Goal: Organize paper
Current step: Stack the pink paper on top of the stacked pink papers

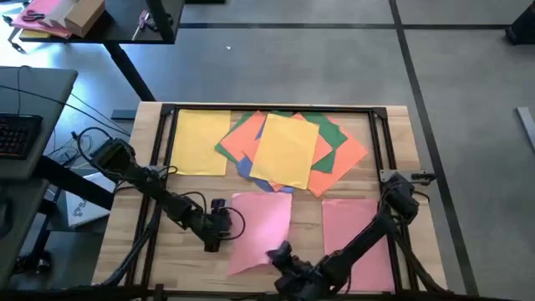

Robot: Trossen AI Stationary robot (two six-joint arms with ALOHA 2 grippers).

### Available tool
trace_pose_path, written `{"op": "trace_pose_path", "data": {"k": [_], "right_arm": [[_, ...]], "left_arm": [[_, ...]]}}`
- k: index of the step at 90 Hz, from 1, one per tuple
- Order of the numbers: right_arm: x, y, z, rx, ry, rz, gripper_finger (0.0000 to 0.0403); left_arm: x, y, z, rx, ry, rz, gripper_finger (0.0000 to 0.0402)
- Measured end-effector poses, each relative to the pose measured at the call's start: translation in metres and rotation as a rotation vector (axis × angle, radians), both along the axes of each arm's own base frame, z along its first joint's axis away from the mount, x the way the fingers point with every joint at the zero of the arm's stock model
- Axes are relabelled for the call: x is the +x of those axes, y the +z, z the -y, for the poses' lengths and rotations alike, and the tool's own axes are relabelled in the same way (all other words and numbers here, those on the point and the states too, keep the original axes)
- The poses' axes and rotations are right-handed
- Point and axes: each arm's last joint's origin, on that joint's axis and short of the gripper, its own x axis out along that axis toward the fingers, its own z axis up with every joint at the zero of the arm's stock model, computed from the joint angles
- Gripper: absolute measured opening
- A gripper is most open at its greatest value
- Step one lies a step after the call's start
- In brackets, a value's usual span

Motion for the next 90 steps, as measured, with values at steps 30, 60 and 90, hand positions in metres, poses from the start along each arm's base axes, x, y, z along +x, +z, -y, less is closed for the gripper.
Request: {"op": "trace_pose_path", "data": {"k": [30, 60, 90], "right_arm": [[-0.002, -0.04, 0.016, 0.129, -0.095, -0.056, 0.0144], [0.012, -0.034, 0.025, 0.462, -0.212, -0.06, 0.0151], [0.011, -0.038, 0.032, 0.401, -0.177, -0.179, 0.0066]], "left_arm": [[0.0, 0.0, 0.0, -0.013, 0.018, 0.0, 0.0172], [0.0, 0.0, 0.0, -0.022, 0.035, 0.002, 0.0172], [0.0, 0.0, 0.0, -0.012, 0.031, 0.006, 0.0172]]}}
